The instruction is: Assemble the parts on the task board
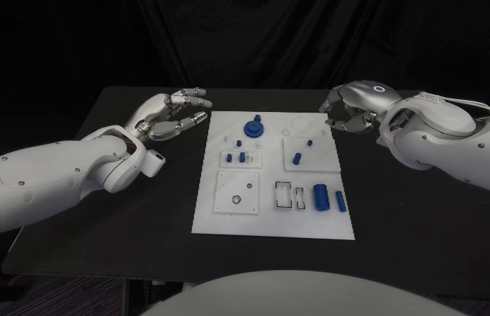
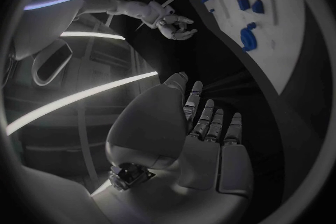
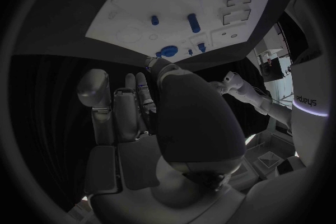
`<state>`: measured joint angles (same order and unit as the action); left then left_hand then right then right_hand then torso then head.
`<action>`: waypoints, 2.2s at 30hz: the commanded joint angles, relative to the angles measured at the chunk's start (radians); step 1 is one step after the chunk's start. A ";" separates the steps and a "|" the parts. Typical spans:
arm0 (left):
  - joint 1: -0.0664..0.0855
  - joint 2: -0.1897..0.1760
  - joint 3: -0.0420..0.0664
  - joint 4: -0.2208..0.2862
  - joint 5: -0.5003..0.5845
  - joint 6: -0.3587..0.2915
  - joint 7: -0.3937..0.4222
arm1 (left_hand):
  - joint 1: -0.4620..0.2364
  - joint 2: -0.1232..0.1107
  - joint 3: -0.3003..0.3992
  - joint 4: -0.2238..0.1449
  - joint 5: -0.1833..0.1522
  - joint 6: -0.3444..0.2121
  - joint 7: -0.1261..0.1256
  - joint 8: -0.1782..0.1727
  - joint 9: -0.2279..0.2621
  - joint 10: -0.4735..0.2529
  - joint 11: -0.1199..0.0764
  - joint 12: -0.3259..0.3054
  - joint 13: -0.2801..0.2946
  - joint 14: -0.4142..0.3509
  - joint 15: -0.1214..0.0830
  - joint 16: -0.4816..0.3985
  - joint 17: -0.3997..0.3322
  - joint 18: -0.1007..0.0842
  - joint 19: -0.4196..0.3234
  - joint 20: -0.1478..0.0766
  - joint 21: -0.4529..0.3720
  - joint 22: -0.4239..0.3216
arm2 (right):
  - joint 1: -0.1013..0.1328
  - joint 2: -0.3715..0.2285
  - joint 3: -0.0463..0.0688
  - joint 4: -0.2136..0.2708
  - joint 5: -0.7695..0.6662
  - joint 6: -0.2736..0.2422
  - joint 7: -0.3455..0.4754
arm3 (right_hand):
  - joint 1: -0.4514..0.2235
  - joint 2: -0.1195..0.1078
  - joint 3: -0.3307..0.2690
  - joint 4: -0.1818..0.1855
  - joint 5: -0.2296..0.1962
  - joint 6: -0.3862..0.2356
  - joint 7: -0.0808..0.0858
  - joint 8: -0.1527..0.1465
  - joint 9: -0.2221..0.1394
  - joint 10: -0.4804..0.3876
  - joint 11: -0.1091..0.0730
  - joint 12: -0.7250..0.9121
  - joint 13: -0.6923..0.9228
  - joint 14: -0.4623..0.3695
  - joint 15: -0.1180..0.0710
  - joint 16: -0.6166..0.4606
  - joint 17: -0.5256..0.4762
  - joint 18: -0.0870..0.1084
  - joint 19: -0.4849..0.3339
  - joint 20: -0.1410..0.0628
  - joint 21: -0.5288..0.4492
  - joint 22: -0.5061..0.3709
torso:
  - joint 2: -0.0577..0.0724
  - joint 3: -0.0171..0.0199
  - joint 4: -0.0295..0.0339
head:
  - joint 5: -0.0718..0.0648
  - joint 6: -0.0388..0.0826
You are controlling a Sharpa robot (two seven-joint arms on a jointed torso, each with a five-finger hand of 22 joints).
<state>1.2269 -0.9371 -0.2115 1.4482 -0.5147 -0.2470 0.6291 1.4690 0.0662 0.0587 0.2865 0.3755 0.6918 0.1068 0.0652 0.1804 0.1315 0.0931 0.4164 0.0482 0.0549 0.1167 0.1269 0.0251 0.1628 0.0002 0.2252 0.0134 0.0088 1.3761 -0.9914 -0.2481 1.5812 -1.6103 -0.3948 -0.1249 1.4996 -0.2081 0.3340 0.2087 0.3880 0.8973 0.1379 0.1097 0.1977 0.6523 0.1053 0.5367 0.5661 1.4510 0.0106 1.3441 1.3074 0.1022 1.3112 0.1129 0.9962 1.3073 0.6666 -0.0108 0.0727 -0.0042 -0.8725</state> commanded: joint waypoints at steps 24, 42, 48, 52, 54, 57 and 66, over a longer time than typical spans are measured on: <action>-0.055 -0.031 0.000 0.095 0.285 0.247 0.227 | 0.041 0.088 -0.153 -0.039 0.065 -0.405 -0.119 -0.033 -0.147 -0.025 0.004 -0.144 -0.010 -0.018 0.031 -0.072 -0.010 0.006 -0.001 0.020 -0.013 -0.008 | -0.078 0.032 0.000 -0.036 -0.090 0.049 -0.044 | 0.008 0.011 -0.031 -0.014 0.024 0.006 -0.006 -0.027 -0.012 0.105 0.006 -0.054 -0.154 -0.024 0.014 -0.027 -0.022 0.018 -0.004 0.016 -0.028 0.103 | 0.044 -0.0573 0.0479 | -0.063 0.000; -0.058 -0.036 0.000 0.105 0.285 0.265 0.214 | 0.052 0.096 -0.153 -0.060 0.075 -0.410 -0.111 -0.033 -0.147 -0.027 0.021 -0.141 -0.009 -0.003 0.056 -0.058 -0.006 0.018 -0.004 0.058 -0.011 -0.006 | -0.088 0.023 0.000 -0.017 -0.078 0.056 -0.024 | 0.022 -0.019 0.000 -0.050 0.138 0.021 -0.006 -0.028 -0.008 0.130 0.005 -0.077 -0.209 -0.035 0.007 -0.042 -0.049 0.021 -0.008 0.009 -0.044 0.102 | 0.046 -0.0560 0.0474 | -0.064 0.000; -0.059 -0.036 0.000 0.106 0.285 0.269 0.211 | 0.057 0.098 -0.151 -0.068 0.079 -0.408 -0.107 -0.032 -0.147 -0.026 0.023 -0.139 -0.008 0.003 0.062 -0.052 -0.005 0.019 -0.005 0.064 -0.009 -0.005 | -0.088 0.025 0.000 -0.020 -0.077 0.051 -0.022 | 0.010 -0.016 0.002 -0.058 0.115 0.050 -0.007 -0.012 0.005 0.152 -0.001 -0.057 -0.207 -0.033 0.006 -0.039 -0.048 0.019 -0.007 0.007 -0.040 0.103 | 0.042 -0.0570 0.0477 | -0.063 0.000; -0.059 -0.036 0.000 0.105 0.285 0.271 0.208 | 0.058 0.099 -0.149 -0.074 0.083 -0.407 -0.104 -0.032 -0.146 -0.024 0.026 -0.135 -0.008 0.010 0.067 -0.045 -0.003 0.020 -0.006 0.066 -0.008 -0.003 | -0.088 0.028 0.000 -0.023 -0.064 0.048 -0.019 | 0.003 -0.010 0.003 -0.065 0.112 0.077 -0.009 0.007 0.020 0.169 -0.006 -0.036 -0.200 -0.029 0.006 -0.033 -0.045 0.018 -0.003 0.006 -0.033 0.104 | 0.041 -0.0587 0.0453 | -0.059 0.000; -0.060 -0.036 0.000 0.105 0.285 0.273 0.206 | 0.059 0.100 -0.149 -0.077 0.084 -0.407 -0.103 -0.032 -0.146 -0.024 0.028 -0.134 -0.008 0.014 0.071 -0.041 -0.002 0.020 -0.006 0.067 -0.007 -0.003 | -0.089 0.029 0.000 -0.024 -0.059 0.048 -0.018 | 0.002 -0.007 0.003 -0.068 0.112 0.085 -0.007 0.015 0.026 0.173 -0.007 -0.028 -0.197 -0.028 0.006 -0.032 -0.044 0.018 -0.002 0.006 -0.032 0.105 | 0.041 -0.0591 0.0462 | -0.059 0.000; -0.060 -0.036 0.000 0.105 0.285 0.274 0.203 | 0.059 0.100 -0.148 -0.078 0.084 -0.407 -0.102 -0.032 -0.146 -0.024 0.030 -0.134 -0.008 0.017 0.074 -0.038 -0.002 0.019 -0.006 0.068 -0.007 -0.002 | -0.090 0.031 0.000 -0.026 -0.055 0.047 -0.018 | -0.002 -0.004 0.002 -0.072 0.112 0.093 -0.008 0.025 0.036 0.178 -0.009 -0.016 -0.192 -0.026 0.005 -0.029 -0.043 0.017 0.001 0.006 -0.027 0.106 | 0.041 -0.0591 0.0461 | -0.060 0.000; -0.060 -0.034 0.000 0.104 0.285 0.276 0.195 | 0.059 0.102 -0.146 -0.088 0.087 -0.398 -0.094 -0.031 -0.145 -0.023 0.033 -0.130 -0.008 0.028 0.082 -0.026 0.001 0.018 -0.005 0.070 -0.003 0.001 | -0.096 0.037 0.000 -0.039 -0.051 0.039 -0.008 | -0.010 0.009 -0.001 -0.084 0.109 0.112 -0.010 0.059 0.068 0.190 -0.015 0.016 -0.178 -0.018 0.002 -0.017 -0.034 0.013 0.013 0.003 -0.007 0.111 | 0.041 -0.0596 0.0479 | -0.059 0.000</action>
<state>1.1690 -0.9726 -0.2118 1.5505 -0.2335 0.0128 0.6767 1.5197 0.1701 -0.0881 0.2049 0.4561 0.2949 0.0056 0.0356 0.0340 0.1055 0.1201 0.2817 0.0390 0.0810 0.1952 0.0958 0.0246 0.1624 -0.0025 0.2896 0.0071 0.0089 1.2833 -0.9543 -0.2484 1.5436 -1.6659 -0.3439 -0.1422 1.4917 -0.2024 0.3312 0.1294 0.5018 1.0045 0.1289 0.1660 0.2661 0.8381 0.0910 0.5499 0.3874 1.4266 0.0098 1.3214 1.2726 0.1175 1.3170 0.1142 0.9877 1.3076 0.7073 -0.0704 0.1198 -0.0648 -0.8725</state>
